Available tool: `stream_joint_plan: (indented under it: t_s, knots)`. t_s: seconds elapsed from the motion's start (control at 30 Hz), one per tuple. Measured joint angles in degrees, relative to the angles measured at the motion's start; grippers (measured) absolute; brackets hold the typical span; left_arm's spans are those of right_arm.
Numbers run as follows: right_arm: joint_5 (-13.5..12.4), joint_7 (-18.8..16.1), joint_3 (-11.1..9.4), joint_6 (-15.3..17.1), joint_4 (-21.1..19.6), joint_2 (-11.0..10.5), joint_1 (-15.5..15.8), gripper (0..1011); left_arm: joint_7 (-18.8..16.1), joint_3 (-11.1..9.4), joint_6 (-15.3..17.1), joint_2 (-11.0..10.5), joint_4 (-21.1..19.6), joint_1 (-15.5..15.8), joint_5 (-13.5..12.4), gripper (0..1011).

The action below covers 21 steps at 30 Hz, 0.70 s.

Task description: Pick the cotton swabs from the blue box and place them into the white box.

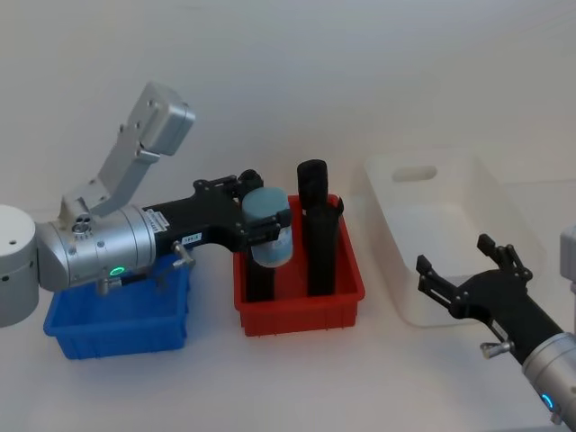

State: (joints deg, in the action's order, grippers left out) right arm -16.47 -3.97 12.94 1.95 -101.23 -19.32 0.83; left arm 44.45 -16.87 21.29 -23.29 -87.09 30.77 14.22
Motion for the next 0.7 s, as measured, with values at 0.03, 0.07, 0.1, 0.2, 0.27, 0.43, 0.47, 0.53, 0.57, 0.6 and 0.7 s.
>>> stream_joint_plan:
  t_s: [0.03,0.07,0.1,0.2,0.27,0.43,0.47,0.53,0.57,0.6,0.7]
  knots:
    - [0.01,-0.11,0.01,0.01,0.00,0.00,0.00,1002,0.75,-0.15,0.10,0.12,-0.02,0.30,-0.09,671]
    - [0.05,-0.38,0.03,0.03,-0.01,0.00,-0.02,1002,1.08,-0.22,0.14,0.18,-0.03,0.44,-0.14,671]
    - [0.17,-0.85,0.08,0.07,-0.02,0.01,-0.05,1001,1.69,-0.34,0.22,0.27,-0.06,0.66,-0.23,671]
    - [0.43,-1.63,0.20,0.12,-0.03,0.01,-0.14,1002,2.74,-0.56,0.37,0.45,-0.11,1.10,-0.35,671]
    - [0.80,-2.56,0.35,0.19,-0.04,0.01,-0.26,1002,3.17,-0.64,0.43,0.53,-0.13,1.29,-0.42,671]
    - [1.81,-5.05,0.76,0.38,-0.06,0.04,-0.65,1001,4.34,-0.89,0.59,0.73,-0.17,1.76,-0.56,671]
    - [2.24,-6.05,0.93,0.46,-0.08,0.07,-0.81,1001,4.47,-0.91,0.61,0.75,-0.17,1.81,-0.58,671]
    - [2.61,-6.95,1.07,0.53,-0.08,0.09,-0.98,1002,4.71,-0.97,0.65,0.79,-0.18,1.91,-0.62,671]
    - [3.06,-8.13,1.27,0.63,-0.08,0.13,-1.17,1002,4.93,-1.01,0.67,0.82,-0.19,1.99,-0.65,671]
    - [3.24,-8.61,1.35,0.69,-0.08,0.14,-1.26,1002,5.04,-1.03,0.69,0.84,-0.20,2.02,-0.66,671]
    - [3.97,-10.88,1.68,0.93,-0.08,0.20,-1.66,1001,5.36,-1.09,0.72,0.89,-0.21,2.15,-0.70,671]
